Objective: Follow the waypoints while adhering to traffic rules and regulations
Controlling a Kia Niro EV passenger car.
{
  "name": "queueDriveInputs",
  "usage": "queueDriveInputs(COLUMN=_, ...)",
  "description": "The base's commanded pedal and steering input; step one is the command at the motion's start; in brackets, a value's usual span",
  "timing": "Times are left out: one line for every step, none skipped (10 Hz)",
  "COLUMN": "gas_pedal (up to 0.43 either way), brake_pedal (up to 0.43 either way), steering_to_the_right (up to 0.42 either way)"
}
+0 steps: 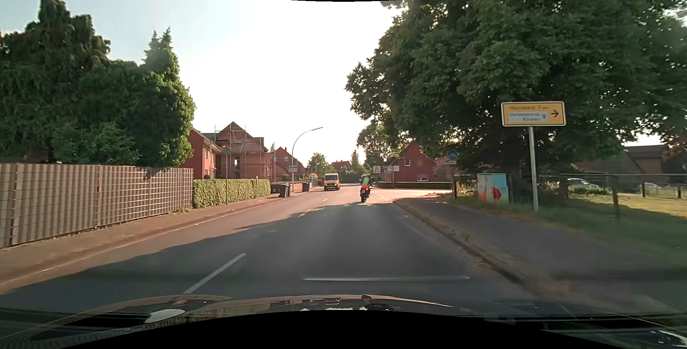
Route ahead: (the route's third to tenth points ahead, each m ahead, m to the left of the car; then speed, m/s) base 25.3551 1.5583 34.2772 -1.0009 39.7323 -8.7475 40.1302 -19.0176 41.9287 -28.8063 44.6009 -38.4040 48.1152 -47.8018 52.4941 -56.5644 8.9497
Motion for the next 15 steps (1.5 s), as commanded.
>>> queueDriveInputs(gas_pedal=0.098, brake_pedal=0.000, steering_to_the_right=-0.004)
queueDriveInputs(gas_pedal=0.087, brake_pedal=0.000, steering_to_the_right=-0.004)
queueDriveInputs(gas_pedal=0.079, brake_pedal=0.000, steering_to_the_right=-0.004)
queueDriveInputs(gas_pedal=0.079, brake_pedal=0.000, steering_to_the_right=-0.004)
queueDriveInputs(gas_pedal=0.067, brake_pedal=0.000, steering_to_the_right=-0.004)
queueDriveInputs(gas_pedal=0.047, brake_pedal=0.000, steering_to_the_right=-0.004)
queueDriveInputs(gas_pedal=0.039, brake_pedal=0.000, steering_to_the_right=-0.004)
queueDriveInputs(gas_pedal=0.039, brake_pedal=0.000, steering_to_the_right=-0.004)
queueDriveInputs(gas_pedal=0.039, brake_pedal=0.000, steering_to_the_right=-0.004)
queueDriveInputs(gas_pedal=0.039, brake_pedal=0.000, steering_to_the_right=-0.004)
queueDriveInputs(gas_pedal=0.047, brake_pedal=0.000, steering_to_the_right=-0.004)
queueDriveInputs(gas_pedal=0.047, brake_pedal=0.000, steering_to_the_right=-0.004)
queueDriveInputs(gas_pedal=0.047, brake_pedal=0.000, steering_to_the_right=-0.004)
queueDriveInputs(gas_pedal=0.047, brake_pedal=0.000, steering_to_the_right=-0.004)
queueDriveInputs(gas_pedal=0.059, brake_pedal=0.000, steering_to_the_right=-0.002)
